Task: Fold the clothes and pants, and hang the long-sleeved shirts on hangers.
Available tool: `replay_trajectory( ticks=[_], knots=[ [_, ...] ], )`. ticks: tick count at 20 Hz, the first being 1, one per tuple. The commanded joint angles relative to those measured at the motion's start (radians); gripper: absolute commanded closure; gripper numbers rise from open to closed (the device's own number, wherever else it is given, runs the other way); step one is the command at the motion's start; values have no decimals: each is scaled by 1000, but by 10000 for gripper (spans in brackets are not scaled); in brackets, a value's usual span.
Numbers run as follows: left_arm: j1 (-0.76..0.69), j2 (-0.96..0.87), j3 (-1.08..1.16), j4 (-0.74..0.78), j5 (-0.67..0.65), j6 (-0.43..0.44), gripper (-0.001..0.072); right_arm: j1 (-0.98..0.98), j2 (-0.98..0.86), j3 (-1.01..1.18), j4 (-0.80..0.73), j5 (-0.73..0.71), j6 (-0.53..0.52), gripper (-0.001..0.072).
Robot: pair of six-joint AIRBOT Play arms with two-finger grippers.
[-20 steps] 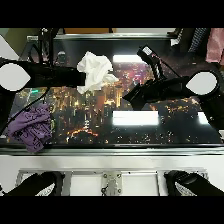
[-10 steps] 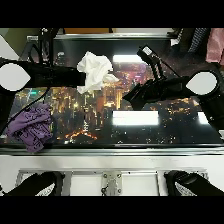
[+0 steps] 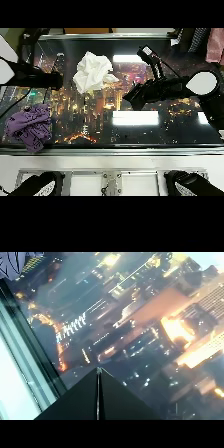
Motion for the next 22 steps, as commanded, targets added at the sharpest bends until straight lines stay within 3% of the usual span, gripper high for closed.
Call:
replay_trajectory(
  ticks=[1, 3, 9, 17, 18, 19, 20, 22],
  knots=[
    [251, 2, -66, 22, -119, 37, 23, 1, 1, 0, 0, 0, 0, 693],
    [414, 1, -181, 23, -90, 36, 23, 1, 1, 0, 0, 0, 0, 693],
    [795, -4, -497, 21, 209, 34, 24, 1, 1, 0, 0, 0, 0, 694],
    [860, -156, -589, -31, 274, 35, 27, 1, 1, 0, 0, 0, 0, 694],
    [860, -159, -589, -43, 267, 35, 233, 1, 1, 0, 0, 0, 0, 693],
    [853, -151, -588, -51, 261, 36, 555, 1, 1, 0, 0, 0, 0, 694],
    [841, -129, -588, -71, 253, 51, 687, 1, 1, 0, 0, 0, 0, 694],
    [783, -27, -587, -134, 231, 77, 688, 1, 1, 0, 1, 0, 1, 694]
  ],
)
